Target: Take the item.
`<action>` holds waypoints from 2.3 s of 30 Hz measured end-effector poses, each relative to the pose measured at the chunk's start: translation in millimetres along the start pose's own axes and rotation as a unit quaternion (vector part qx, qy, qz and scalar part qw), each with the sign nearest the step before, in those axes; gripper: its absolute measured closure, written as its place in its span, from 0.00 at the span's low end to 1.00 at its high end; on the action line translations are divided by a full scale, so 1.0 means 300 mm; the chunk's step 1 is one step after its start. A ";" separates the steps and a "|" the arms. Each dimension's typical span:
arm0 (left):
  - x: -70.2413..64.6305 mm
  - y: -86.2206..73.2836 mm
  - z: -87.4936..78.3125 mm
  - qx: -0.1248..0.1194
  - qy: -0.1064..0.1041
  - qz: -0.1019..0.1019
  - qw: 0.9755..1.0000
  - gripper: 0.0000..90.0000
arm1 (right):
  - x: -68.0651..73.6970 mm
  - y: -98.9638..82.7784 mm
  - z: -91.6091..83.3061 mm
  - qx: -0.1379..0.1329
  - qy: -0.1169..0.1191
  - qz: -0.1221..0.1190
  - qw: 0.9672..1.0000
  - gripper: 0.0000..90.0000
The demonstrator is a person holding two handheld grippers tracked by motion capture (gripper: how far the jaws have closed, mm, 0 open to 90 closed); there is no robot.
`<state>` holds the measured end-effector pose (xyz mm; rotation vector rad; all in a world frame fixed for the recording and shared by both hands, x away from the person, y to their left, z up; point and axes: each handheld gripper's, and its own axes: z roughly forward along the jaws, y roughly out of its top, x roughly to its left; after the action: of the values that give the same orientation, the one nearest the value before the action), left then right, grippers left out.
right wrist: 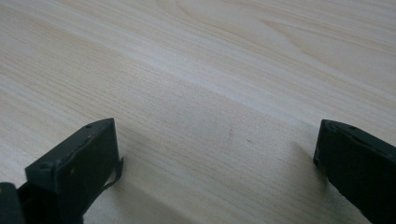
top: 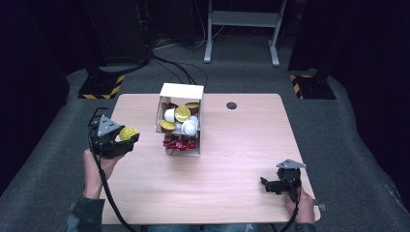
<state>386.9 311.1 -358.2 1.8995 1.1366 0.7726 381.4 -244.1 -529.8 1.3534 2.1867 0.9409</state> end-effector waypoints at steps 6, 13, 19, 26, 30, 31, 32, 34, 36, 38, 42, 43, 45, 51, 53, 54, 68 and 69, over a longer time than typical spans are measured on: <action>0.012 -0.035 0.017 0.005 0.001 -0.009 1.000 0.45 | 0.001 0.000 0.000 0.000 0.000 0.001 1.000 0.00; 0.023 -0.080 0.043 0.014 0.002 -0.020 1.000 0.45 | 0.001 0.000 0.000 0.000 0.000 0.002 1.000 0.00; 0.030 -0.112 0.067 0.023 0.000 -0.028 0.999 0.45 | 0.001 0.000 0.000 0.000 0.000 0.001 1.000 0.00; 0.034 -0.148 0.095 0.032 0.001 -0.037 0.999 0.45 | 0.000 0.000 0.000 0.000 0.000 0.000 1.000 0.00; 0.033 -0.166 0.116 0.038 0.002 -0.040 0.998 0.45 | 0.000 0.000 0.000 0.000 0.000 0.000 1.000 0.00; 0.034 -0.172 0.123 0.038 0.000 -0.042 0.998 0.45 | 0.001 0.000 0.000 0.000 0.000 0.001 1.000 0.00; 0.034 -0.176 0.125 0.039 0.001 -0.043 0.998 0.45 | 0.000 0.000 0.000 0.000 0.000 0.000 1.000 0.00; 0.035 -0.187 0.134 0.041 0.001 -0.047 0.998 0.45 | 0.001 0.000 0.000 0.001 0.000 0.002 1.000 0.00; 0.037 -0.198 0.142 0.043 0.001 -0.049 0.998 0.45 | 0.001 0.000 0.000 0.000 0.000 0.001 1.000 0.00; 0.039 -0.211 0.154 0.042 0.003 -0.052 0.998 0.45 | 0.000 0.000 0.000 0.000 0.000 0.000 1.000 0.00; 0.043 -0.235 0.178 0.050 0.000 -0.059 0.997 0.45 | 0.001 0.000 0.000 0.001 0.000 0.002 1.000 0.00; 0.043 -0.241 0.184 0.050 0.001 -0.060 0.997 0.45 | 0.001 0.000 0.000 0.000 0.000 0.001 1.000 0.00; 0.044 -0.252 0.196 0.053 -0.001 -0.066 0.996 0.45 | 0.001 0.000 0.000 0.000 0.000 0.002 1.000 0.00; 0.050 -0.290 0.232 0.068 -0.004 -0.071 0.995 0.45 | 0.001 0.000 0.000 0.001 0.000 0.002 1.000 0.00; 0.051 -0.301 0.247 0.074 -0.002 -0.075 0.994 0.45 | 0.001 0.000 0.000 0.001 0.000 0.002 1.000 0.00; 0.051 -0.305 0.254 0.077 0.000 -0.078 0.994 0.45 | 0.001 0.000 0.000 0.000 0.000 0.001 1.000 0.00; 0.067 -0.361 0.338 0.105 -0.008 -0.092 0.990 0.45 | 0.000 0.000 0.000 0.002 -0.004 -0.002 1.000 0.00; 0.064 -0.367 0.339 0.097 -0.008 -0.100 0.990 0.45 | 0.000 0.000 0.000 0.003 -0.004 -0.002 1.000 0.00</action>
<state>428.9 329.9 -502.1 1.9071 1.4099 0.5519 381.3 -244.0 -529.8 1.3523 2.1874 0.9264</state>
